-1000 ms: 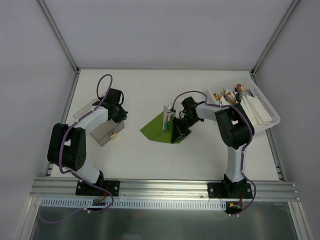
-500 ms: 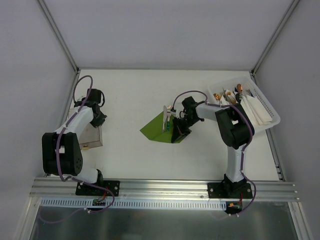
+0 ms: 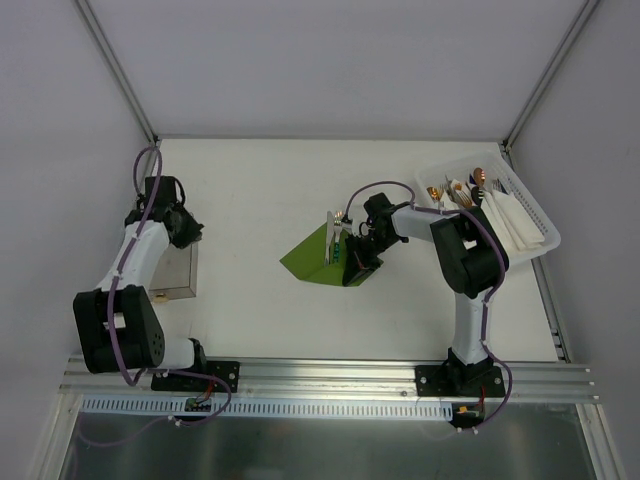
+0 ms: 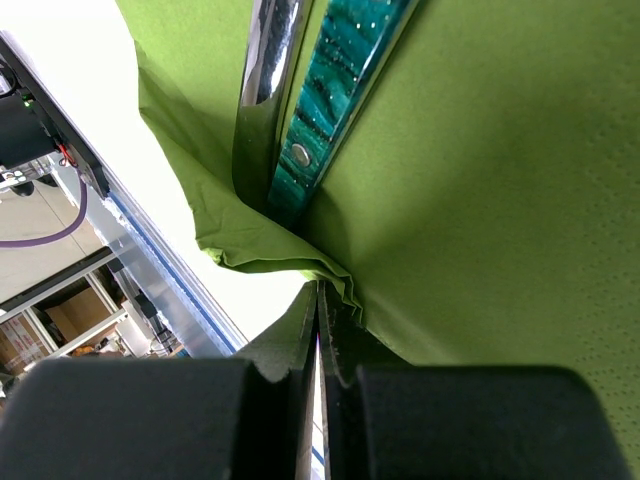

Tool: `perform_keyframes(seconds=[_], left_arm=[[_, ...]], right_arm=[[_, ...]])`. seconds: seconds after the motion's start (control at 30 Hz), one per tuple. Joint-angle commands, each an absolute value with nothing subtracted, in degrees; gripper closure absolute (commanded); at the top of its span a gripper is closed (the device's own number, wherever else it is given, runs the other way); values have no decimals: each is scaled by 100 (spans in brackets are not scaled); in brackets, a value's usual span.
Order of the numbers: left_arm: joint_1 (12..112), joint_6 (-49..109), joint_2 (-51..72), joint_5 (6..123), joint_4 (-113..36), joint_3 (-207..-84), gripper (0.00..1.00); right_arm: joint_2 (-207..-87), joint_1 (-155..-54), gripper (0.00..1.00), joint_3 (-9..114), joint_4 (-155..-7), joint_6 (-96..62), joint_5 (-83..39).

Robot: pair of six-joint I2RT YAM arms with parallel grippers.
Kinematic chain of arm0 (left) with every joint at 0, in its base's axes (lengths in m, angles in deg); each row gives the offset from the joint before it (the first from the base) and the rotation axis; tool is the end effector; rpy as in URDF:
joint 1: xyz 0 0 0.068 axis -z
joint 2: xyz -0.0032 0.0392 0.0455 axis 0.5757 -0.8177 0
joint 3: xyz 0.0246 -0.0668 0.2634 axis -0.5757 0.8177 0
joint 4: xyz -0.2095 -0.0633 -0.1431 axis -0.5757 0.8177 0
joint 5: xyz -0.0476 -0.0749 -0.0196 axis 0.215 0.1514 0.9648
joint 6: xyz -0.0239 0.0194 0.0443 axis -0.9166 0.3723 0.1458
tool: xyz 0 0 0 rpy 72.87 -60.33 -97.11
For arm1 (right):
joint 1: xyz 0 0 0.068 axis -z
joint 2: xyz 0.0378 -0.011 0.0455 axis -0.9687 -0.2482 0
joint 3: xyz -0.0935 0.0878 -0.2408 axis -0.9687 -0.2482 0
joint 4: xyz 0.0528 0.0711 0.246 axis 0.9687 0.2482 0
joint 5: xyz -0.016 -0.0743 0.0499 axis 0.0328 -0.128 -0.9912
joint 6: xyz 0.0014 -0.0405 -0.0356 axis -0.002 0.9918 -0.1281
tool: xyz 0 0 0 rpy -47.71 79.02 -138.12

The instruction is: Place the utensils on the paper napkin and roll it up

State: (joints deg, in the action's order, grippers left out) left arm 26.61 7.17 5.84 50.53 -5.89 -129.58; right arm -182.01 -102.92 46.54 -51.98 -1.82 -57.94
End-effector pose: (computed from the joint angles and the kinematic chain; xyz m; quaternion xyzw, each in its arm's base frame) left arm 0.2839 0.0464 0.2413 -0.3603 0.8788 -0.0218 0.3121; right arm 0.3204 0.1930 0.1174 -0.3244 0.8630 0.3840 0.0510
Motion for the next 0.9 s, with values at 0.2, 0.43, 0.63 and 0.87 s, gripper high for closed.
perform_keyframes(seconds=[0.2,0.43,0.63,0.87], left_arm=[[4067,1507,884,8443,-2012,-12524,100],[5254,936,-528,9234,-3076,-12479,100],[6045,540,-1461,9638,-3699,-12752,100],[6362,338,-1797,10078,-4245,-12892,100]], right_arm=[[-18312,-10209,97,4797,-5127,-1,-5491],[-18347,-10121,97,4806,-5091,61,-5447],[-18382,-10095,97,4841,-5065,61,-5474],[-18417,-10094,97,4867,-5047,43,-5500]])
